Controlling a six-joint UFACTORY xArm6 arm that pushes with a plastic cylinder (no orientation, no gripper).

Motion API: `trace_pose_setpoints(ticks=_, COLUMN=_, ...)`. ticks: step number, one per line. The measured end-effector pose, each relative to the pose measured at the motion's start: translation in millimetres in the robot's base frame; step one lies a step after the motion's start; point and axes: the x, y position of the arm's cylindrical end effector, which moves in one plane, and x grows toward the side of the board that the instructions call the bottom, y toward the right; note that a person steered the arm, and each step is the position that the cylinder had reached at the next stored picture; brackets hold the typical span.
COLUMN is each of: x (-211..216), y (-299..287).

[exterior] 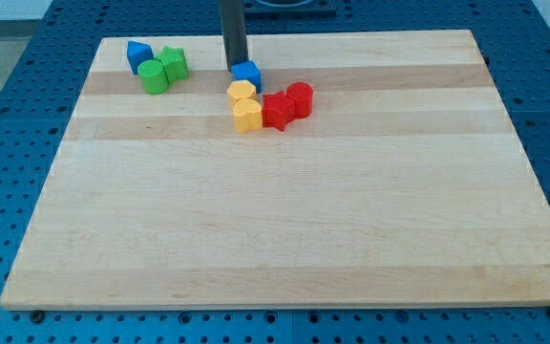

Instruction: Place the blue triangle in between the green blocks

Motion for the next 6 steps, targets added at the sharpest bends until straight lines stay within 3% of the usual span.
trace_pose_setpoints(ticks=2, x=-79.3, y=-17.0)
trace_pose_setpoints(ticks=5, x=-79.6, y=-179.6)
trace_pose_setpoints(ticks=6, x=-56.5, y=-194.7)
